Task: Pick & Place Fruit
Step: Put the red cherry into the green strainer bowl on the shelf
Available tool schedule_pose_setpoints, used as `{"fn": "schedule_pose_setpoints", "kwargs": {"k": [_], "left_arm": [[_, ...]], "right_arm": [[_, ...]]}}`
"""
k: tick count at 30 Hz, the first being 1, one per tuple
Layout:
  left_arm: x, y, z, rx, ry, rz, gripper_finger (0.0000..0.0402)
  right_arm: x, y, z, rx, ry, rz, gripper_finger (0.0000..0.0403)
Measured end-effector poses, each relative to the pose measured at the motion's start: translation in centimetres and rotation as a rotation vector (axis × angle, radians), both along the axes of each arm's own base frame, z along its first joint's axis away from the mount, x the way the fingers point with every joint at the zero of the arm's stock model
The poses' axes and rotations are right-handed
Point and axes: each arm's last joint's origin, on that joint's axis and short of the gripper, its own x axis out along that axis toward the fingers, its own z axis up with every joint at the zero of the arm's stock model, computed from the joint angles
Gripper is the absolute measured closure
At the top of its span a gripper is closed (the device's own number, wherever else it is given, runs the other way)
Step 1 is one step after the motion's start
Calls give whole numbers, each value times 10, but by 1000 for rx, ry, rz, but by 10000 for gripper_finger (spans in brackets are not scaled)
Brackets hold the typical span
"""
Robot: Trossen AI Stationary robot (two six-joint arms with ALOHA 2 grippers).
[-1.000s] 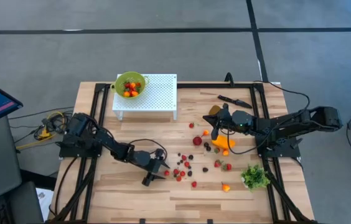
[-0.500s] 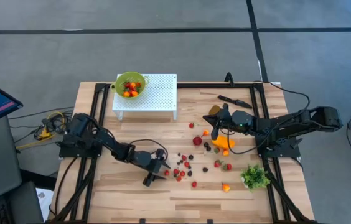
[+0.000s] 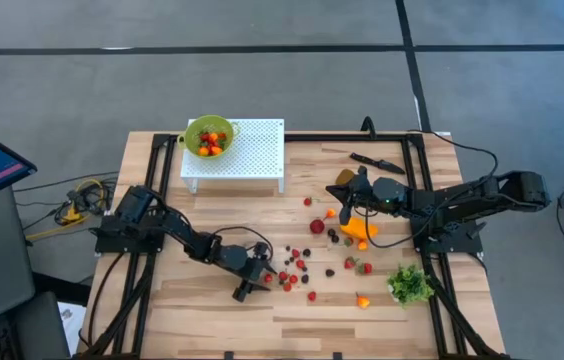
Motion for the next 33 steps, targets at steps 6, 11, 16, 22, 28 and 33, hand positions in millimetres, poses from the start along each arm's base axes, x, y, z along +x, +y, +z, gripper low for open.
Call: {"fn": "schedule_pose_setpoints", "kwargs": {"k": [6,11,16,22,28,33], "left_arm": [[-1,0,-1,-28,17,18,224],[-1,0,-1,-39,24,4,271],[-1,-1,-1,-45,23,-6,292],[-1,-1,-1,-52,22,-4,270],[0,-1,1,-98,8,17,291],[2,4,23,-125,-77,34,289]], "right_arm": [[0,0,0,0,0,0,397],[0,0,0,0,-1,0,397],[0,0,0,0,-1,0,397],[0,0,0,0,0,0,397],[0,0,0,0,-1,0,397],[0,0,0,0,0,0,397]]}}
